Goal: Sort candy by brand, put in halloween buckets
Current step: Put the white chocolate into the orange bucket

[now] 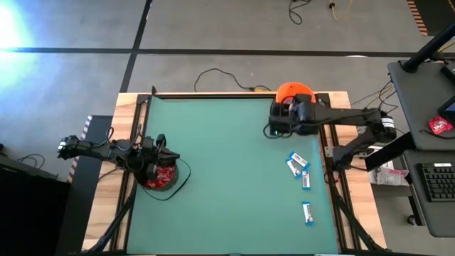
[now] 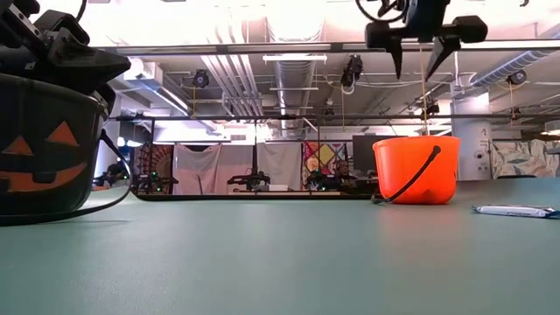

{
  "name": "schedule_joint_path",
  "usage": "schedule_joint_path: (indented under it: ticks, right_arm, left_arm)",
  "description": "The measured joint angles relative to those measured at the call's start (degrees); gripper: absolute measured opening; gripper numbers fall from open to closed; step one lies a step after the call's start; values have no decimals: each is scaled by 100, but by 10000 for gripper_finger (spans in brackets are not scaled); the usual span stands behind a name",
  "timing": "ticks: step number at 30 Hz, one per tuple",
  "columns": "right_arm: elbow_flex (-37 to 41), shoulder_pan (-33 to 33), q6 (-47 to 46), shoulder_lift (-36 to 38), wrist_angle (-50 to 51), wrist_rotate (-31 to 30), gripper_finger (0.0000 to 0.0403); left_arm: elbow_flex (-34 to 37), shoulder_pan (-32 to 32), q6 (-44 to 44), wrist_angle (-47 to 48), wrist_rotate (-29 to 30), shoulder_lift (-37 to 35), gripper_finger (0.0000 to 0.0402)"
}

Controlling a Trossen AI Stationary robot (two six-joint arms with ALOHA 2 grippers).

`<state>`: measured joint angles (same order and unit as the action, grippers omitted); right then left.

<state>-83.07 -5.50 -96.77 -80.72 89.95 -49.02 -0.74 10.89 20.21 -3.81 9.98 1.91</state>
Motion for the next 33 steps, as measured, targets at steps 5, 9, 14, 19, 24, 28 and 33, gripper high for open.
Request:
schedule_joint_path:
  ticks: [5,9,14,19,24,28,33]
  right_arm:
    - [61,783,-893,-52,-1,16,240]
    - [224,1219,-1519,-33,1,425,235]
    - [666,1677,-1857,-29,3,1234,235]
    - [1300,2256,-2162,139,7,1683,231]
    - [1939,2673,-2407,406,-34,2247,231]
    - [2345,2863,-2610,660,-97,2469,231]
    - [2696,2868,-2693,909,-325,2912,231]
  left_arm:
    - [1,-1,0,0,0,-2,0]
    - [-1,0,0,-1,0,0,0]
    - [1,1,0,0,0,-2,0]
    - [0,1,0,-1,0,-2,0]
    - [1,1,0,-2,0,-2,0]
    - [-1,1,0,-1,0,0,0]
    - [-1,1,0,-2,0,0,0]
